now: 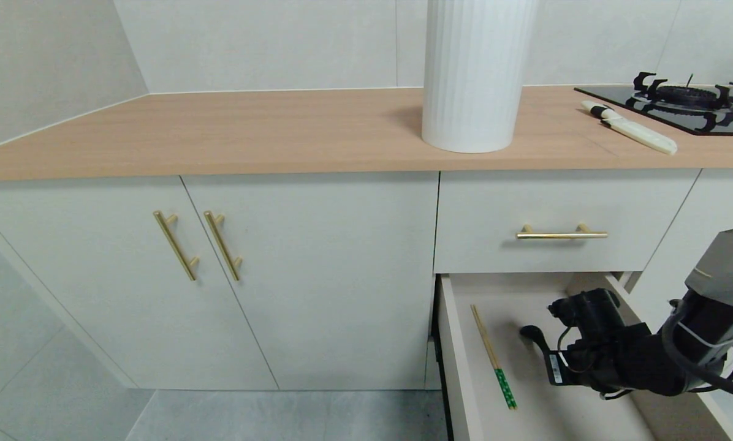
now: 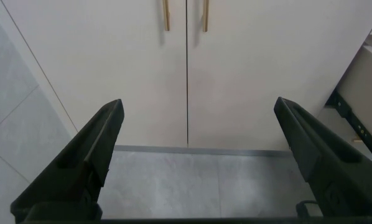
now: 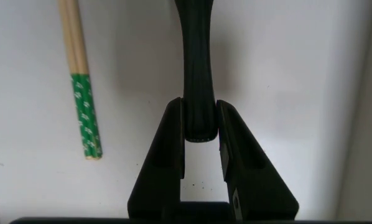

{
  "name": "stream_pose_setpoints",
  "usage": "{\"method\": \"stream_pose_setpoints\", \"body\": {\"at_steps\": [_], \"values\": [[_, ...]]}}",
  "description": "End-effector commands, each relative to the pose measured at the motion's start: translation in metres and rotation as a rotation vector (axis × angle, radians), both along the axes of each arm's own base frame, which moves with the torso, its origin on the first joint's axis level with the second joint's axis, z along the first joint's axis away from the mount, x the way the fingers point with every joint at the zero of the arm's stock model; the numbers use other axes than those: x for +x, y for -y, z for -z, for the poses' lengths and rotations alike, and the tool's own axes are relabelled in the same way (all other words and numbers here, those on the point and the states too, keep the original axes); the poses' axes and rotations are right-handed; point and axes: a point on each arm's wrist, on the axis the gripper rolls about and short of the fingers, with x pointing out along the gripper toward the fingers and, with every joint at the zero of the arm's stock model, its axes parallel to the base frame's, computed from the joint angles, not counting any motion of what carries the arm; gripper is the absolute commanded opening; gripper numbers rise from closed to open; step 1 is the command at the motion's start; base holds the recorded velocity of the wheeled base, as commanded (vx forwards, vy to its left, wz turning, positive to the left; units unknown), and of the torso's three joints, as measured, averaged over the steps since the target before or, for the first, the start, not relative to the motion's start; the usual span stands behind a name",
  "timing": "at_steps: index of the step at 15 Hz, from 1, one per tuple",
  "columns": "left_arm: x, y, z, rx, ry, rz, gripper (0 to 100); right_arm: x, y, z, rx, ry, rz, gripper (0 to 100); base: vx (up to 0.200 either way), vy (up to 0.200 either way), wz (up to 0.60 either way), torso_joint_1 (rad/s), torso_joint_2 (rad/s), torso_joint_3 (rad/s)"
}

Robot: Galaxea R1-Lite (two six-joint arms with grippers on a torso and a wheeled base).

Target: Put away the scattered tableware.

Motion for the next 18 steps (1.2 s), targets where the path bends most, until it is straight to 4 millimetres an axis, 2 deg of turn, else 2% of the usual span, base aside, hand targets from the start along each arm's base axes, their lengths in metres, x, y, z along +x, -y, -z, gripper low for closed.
{"method": "stream_pose_setpoints", "body": {"at_steps": [1, 6, 7, 15, 18], "values": [[0.0000, 0.0000, 0.0000, 0.000, 0.000, 0.000, 100, 0.0001, -0.0001, 0.0061, -0.005, -0.019, 0.000, 0, 0.000, 0.000, 0.00, 0.000, 0.00, 0.000], [0.0000, 0.0000, 0.0000, 0.000, 0.000, 0.000, 100, 0.0001, -0.0001, 0.0071, -0.006, -0.022, 0.000, 0, 0.000, 0.000, 0.00, 0.000, 0.00, 0.000], [0.0000, 0.0000, 0.0000, 0.000, 0.000, 0.000, 100, 0.0001, -0.0001, 0.0071, -0.006, -0.022, 0.000, 100, 0.000, 0.000, 0.00, 0.000, 0.00, 0.000], [0.0000, 0.0000, 0.0000, 0.000, 0.000, 0.000, 100, -0.0011, -0.0007, 0.0058, -0.007, -0.021, -0.002, 100, 0.000, 0.000, 0.00, 0.000, 0.00, 0.000], [0.0000, 0.0000, 0.0000, 0.000, 0.000, -0.002, 100, -0.0019, -0.0012, -0.0012, -0.032, 0.004, 0.014, 100, 0.000, 0.000, 0.00, 0.000, 0.00, 0.000]]}}
